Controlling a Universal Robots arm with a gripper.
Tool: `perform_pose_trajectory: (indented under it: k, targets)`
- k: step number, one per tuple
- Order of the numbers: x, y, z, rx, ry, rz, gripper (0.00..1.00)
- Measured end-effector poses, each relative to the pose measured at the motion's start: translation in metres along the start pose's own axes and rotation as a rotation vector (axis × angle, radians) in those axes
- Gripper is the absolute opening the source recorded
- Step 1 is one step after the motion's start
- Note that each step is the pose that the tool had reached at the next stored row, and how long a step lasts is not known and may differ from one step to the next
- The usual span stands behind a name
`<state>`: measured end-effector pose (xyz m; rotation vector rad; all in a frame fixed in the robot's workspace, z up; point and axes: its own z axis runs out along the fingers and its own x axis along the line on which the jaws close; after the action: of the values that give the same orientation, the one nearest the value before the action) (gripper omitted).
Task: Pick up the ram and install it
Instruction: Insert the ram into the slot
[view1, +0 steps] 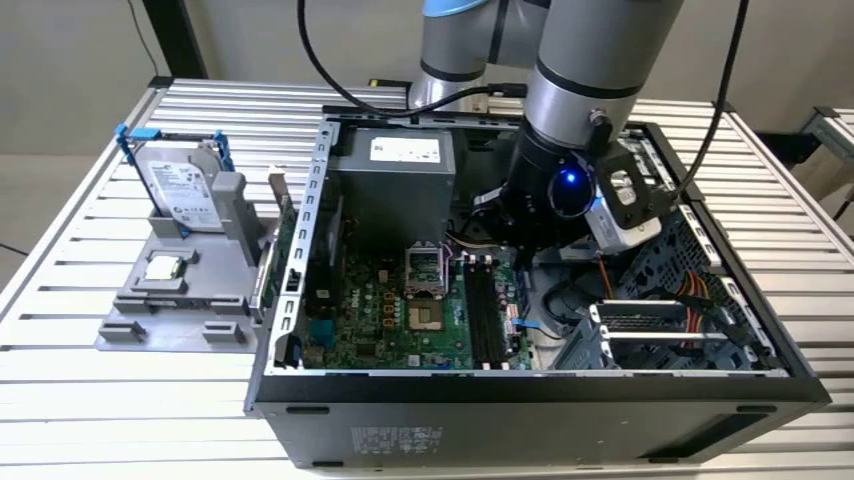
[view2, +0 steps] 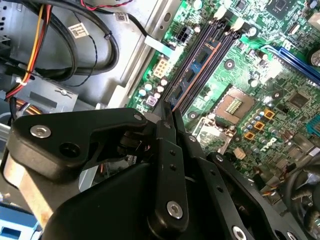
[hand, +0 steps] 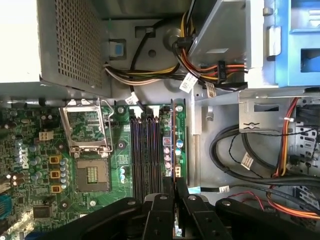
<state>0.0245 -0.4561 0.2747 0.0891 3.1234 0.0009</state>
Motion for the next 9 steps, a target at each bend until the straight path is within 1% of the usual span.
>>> perform_pose_trajectory:
  k: [9]
  targets:
    - [-0.0001, -0.0037, 0.0090, 0.0001, 0.0001, -0.006, 0.00]
